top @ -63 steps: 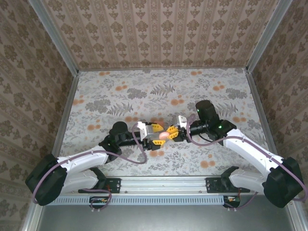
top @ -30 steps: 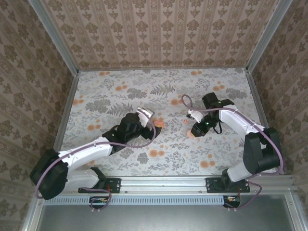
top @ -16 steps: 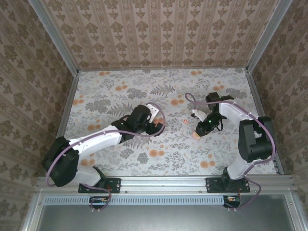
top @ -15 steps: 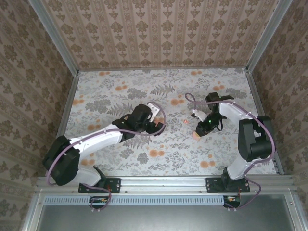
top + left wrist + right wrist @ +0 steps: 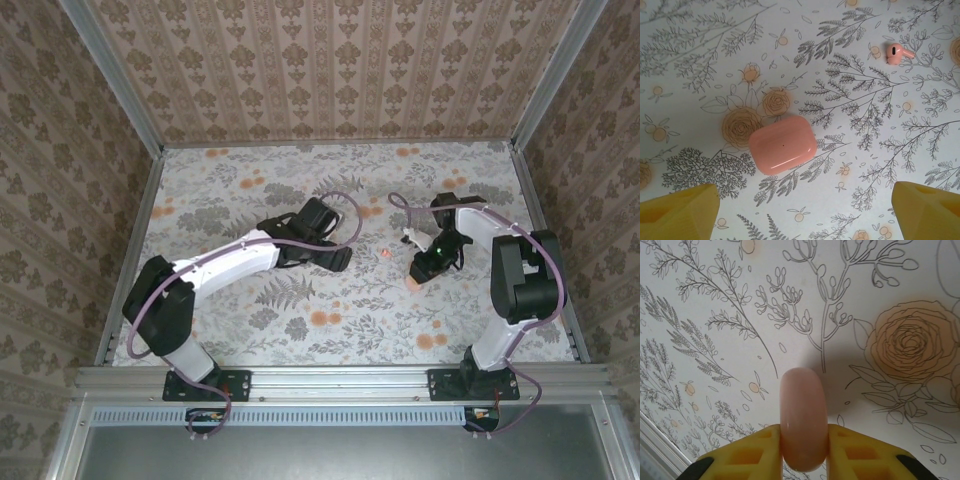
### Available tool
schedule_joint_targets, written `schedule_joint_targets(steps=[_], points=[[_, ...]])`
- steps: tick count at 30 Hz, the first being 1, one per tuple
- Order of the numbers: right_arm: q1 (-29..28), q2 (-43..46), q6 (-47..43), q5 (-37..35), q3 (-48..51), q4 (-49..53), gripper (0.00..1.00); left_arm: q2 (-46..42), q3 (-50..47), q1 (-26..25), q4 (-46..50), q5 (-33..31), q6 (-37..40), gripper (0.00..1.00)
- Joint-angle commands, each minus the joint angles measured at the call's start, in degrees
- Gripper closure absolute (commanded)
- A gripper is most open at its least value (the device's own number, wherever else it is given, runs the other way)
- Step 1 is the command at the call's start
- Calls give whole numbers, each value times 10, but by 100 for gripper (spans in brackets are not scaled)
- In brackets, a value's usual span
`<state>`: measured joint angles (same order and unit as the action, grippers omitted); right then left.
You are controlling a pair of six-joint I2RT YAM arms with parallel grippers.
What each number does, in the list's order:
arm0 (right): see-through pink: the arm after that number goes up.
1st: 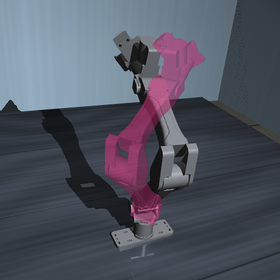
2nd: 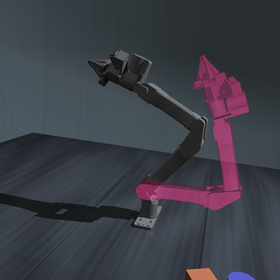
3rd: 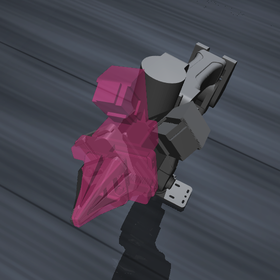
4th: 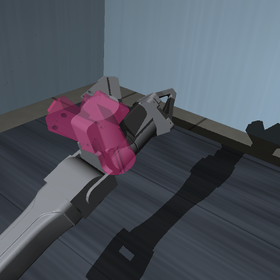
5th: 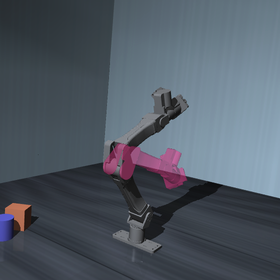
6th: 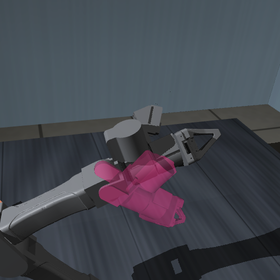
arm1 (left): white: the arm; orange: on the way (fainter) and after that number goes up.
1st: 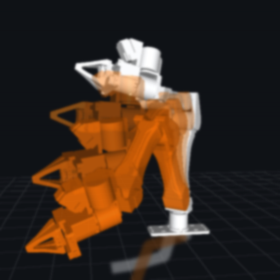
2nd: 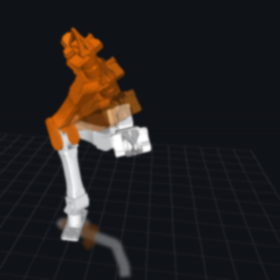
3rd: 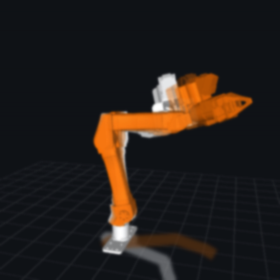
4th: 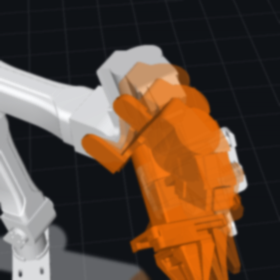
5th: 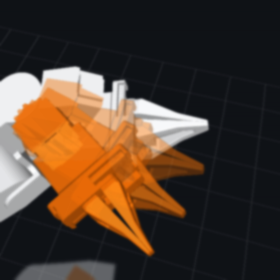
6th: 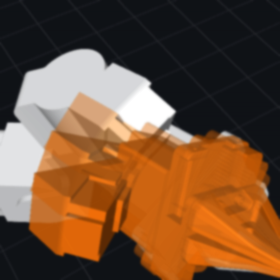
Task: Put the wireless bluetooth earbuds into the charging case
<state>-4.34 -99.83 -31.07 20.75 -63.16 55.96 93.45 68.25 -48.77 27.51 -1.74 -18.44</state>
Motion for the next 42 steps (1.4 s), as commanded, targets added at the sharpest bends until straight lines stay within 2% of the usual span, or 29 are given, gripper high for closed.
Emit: schedule_joint_targets(steps=[1, 4, 6, 14, 19, 22, 28, 32, 37, 42], points=[[6, -8, 4, -23, -20, 17, 73, 26, 42, -2, 77, 14, -37, 10], [9, -5, 9, -39, -23, 6, 64, 49, 79, -3, 119, 20, -52, 10], [11, 4, 16, -45, -21, -13, 62, 57, 90, -3, 133, 20, -60, 10], [13, 81, 65, -25, -8, -83, 51, 54, 90, -4, 133, 6, -105, 11], [12, 161, 179, -4, 33, -216, 40, 67, 119, -3, 164, -1, -124, 11], [8, 210, 263, 22, 75, -312, 39, 86, 157, -2, 213, -40, -141, 10], [-20, 291, 365, 39, 160, -419, 40, 112, 218, 3, 288, -53, -190, 6], [-32, 349, 393, 29, 207, -440, 40, 137, 257, 10, 344, -38, -236, 1], [-35, 423, 408, 30, 255, -452, 39, 181, 302, 14, 392, -5, -273, 0], [-35, 475, 405, 27, 281, -450, 40, 233, 351, 6, 418, -2, -239, 0]])
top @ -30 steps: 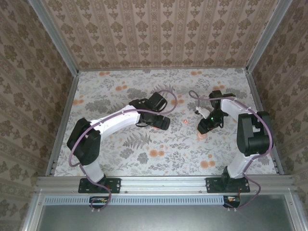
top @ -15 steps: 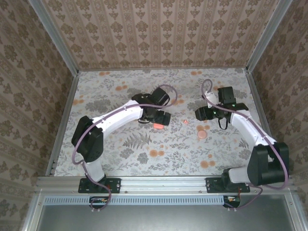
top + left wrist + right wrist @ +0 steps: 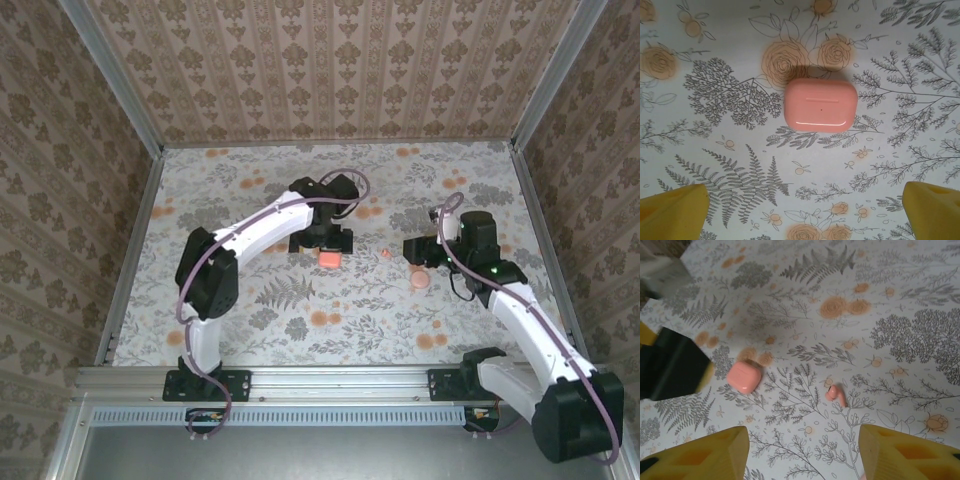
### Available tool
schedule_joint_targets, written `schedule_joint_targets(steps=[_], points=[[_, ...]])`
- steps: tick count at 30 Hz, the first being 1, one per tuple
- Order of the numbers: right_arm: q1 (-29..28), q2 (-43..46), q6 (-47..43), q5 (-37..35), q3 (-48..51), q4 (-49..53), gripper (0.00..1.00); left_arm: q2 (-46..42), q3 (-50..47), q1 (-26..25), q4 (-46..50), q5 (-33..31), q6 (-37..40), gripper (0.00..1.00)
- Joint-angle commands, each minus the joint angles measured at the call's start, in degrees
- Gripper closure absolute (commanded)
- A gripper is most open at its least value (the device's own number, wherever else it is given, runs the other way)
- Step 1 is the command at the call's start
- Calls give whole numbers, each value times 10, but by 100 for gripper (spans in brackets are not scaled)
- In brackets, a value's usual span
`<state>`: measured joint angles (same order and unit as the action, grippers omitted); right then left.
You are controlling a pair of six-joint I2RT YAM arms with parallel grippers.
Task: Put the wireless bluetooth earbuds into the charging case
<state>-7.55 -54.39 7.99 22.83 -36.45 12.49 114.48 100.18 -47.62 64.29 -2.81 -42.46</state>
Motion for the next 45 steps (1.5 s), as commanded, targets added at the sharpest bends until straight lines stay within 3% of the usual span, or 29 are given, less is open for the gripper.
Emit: schedule_joint_targets(steps=[1, 8, 18, 45], points=[[-2, 28, 14, 6, 18, -13, 40, 34, 42, -6, 58, 5, 8, 0], [-3, 42, 12, 8, 31, -14, 44, 85, 90, -7, 72, -18, 52, 1], [-5, 40, 7, 13, 31, -27, 43, 163, 162, -6, 109, -23, 78, 7], [-6, 6, -10, 26, 18, -32, 42, 232, 172, 20, 105, 5, 74, 25]])
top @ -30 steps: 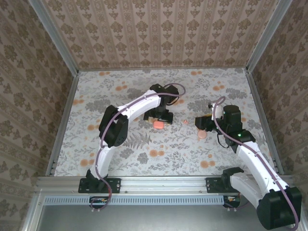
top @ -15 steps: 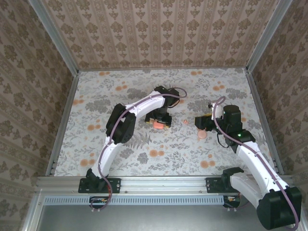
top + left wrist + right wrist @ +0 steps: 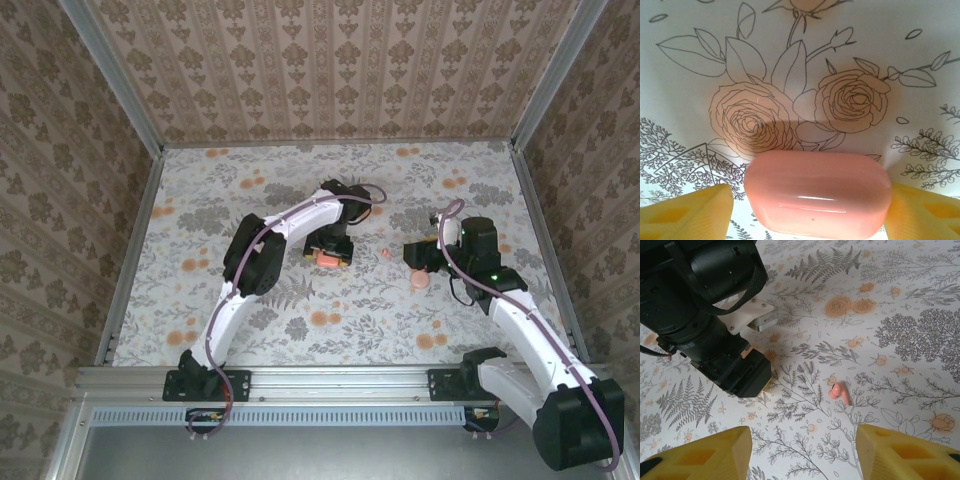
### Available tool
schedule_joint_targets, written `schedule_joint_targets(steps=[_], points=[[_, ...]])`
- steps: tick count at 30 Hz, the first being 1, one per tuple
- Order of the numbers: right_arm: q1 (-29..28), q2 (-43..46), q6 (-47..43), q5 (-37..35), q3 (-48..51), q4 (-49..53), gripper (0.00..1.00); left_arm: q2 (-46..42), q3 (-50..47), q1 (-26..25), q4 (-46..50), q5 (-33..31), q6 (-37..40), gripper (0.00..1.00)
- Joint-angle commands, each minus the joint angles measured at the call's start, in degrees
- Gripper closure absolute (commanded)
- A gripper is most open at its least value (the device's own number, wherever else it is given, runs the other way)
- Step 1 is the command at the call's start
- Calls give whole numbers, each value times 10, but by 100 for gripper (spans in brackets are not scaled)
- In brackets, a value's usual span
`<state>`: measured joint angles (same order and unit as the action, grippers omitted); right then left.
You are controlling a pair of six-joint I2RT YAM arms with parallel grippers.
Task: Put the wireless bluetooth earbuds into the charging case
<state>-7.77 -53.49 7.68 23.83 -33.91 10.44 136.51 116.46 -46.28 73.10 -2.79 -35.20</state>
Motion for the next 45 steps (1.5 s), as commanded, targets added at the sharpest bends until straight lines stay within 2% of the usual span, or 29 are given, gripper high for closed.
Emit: schedule_joint_targets(steps=[1, 7, 15, 18, 24, 27, 29, 32, 38, 45], points=[[-4, -3, -8, 15, -7, -11, 42, 12, 7, 8, 16, 7, 0, 25], [-4, -1, -12, 14, -8, -7, 42, 15, 3, 8, 11, 15, -4, 27], [-4, 2, -19, 11, -11, 4, 42, 19, 1, 10, 6, 25, -9, 42], [-4, 2, -17, 8, -11, 6, 42, 13, 3, 12, 10, 25, -10, 44], [-4, -9, 47, 14, -7, -16, 40, -36, -14, 11, 5, 19, -2, 44], [-4, -30, 61, 29, -20, -4, 40, -82, -49, 9, -16, 11, 6, 45], [-4, -46, 73, 24, -38, 21, 40, -116, -86, 9, -47, 17, 20, 51], [-3, -61, 90, 46, -51, 33, 40, -166, -141, 10, -93, 36, 40, 55], [-3, -102, 107, 97, -77, 52, 39, -260, -247, 3, -179, 37, 115, 51], [-4, -148, 127, 152, -109, 72, 39, -371, -382, 0, -312, 74, 205, 49]])
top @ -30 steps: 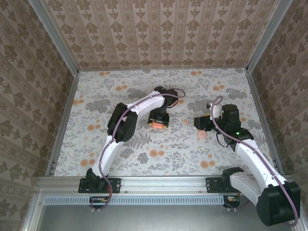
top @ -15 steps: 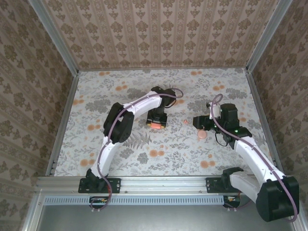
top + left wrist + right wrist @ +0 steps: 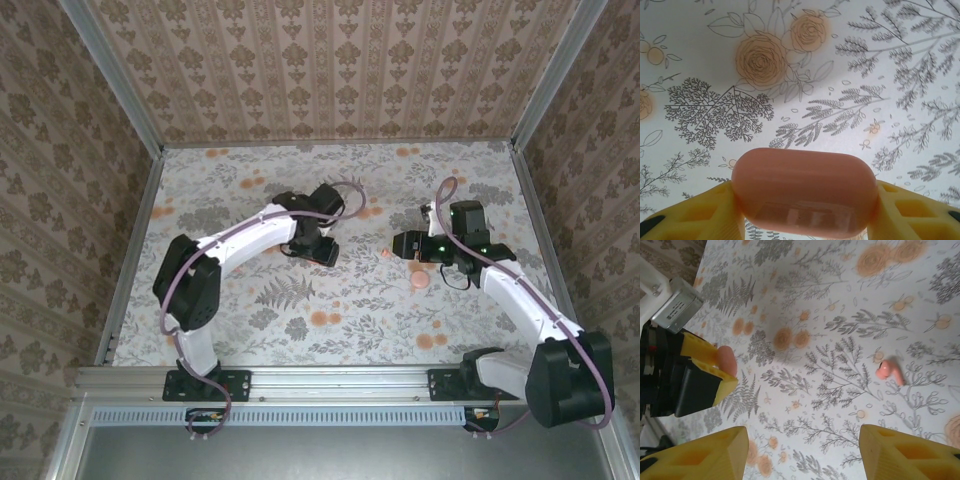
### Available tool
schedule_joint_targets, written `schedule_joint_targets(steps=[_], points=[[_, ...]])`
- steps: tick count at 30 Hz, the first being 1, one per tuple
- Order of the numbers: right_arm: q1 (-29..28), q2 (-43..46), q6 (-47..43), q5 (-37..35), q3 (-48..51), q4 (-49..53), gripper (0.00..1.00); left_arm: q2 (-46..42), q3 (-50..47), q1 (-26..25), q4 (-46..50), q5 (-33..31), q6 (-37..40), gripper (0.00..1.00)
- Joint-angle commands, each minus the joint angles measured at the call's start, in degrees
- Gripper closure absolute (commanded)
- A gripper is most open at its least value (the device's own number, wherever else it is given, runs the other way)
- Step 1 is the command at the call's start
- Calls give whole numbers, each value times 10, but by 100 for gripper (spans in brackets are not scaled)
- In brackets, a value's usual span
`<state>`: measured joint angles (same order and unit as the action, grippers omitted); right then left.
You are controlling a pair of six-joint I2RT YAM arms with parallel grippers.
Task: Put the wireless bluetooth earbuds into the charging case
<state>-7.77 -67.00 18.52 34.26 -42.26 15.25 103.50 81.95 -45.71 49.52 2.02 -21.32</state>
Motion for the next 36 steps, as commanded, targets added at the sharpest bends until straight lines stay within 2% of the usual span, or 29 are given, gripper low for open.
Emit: schedule_joint_targets(steps=[1, 7, 10, 17, 28, 36], points=[[-4, -20, 14, 57, -32, 32, 39, -55, -58, -7, -101, 32, 82, 49], [-2, -67, -33, 85, -84, 110, 39, -131, -159, -14, -221, 48, 173, 49], [-3, -99, -26, 142, -97, 116, 41, -163, -210, -24, -283, 51, 228, 48], [-26, -147, 6, 190, -120, 124, 45, -199, -296, -31, -408, 73, 290, 47], [-101, -187, 56, 206, -127, 43, 45, -211, -327, -46, -454, 107, 311, 46], [-118, -209, 62, 220, -137, 32, 46, -216, -328, -50, -461, 116, 308, 46]])
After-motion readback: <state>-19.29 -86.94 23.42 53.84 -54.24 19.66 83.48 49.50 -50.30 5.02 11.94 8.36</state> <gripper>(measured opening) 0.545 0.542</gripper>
